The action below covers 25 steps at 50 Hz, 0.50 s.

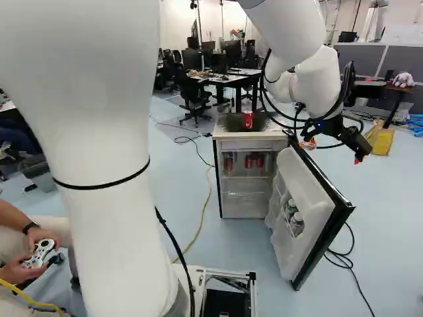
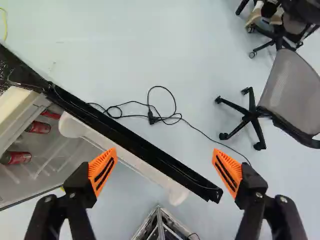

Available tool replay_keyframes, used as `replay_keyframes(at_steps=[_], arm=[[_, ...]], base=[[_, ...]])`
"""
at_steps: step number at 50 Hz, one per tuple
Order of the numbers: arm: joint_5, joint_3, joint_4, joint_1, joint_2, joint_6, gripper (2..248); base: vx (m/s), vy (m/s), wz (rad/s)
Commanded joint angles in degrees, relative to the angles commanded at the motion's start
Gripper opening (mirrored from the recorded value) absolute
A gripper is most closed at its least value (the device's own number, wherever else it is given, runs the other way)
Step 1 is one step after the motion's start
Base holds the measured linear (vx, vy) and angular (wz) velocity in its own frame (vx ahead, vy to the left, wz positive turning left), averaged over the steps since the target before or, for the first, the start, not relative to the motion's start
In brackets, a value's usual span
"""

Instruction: Grab a drink from the fridge

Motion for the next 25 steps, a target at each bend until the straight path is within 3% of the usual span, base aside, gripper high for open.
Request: replay_keyframes(at_steps=[25], arm=[[-10.39,-7.57,5.96,-1.87,-6.27,0.0,247]], base=[[0.0,0.0,0.0]])
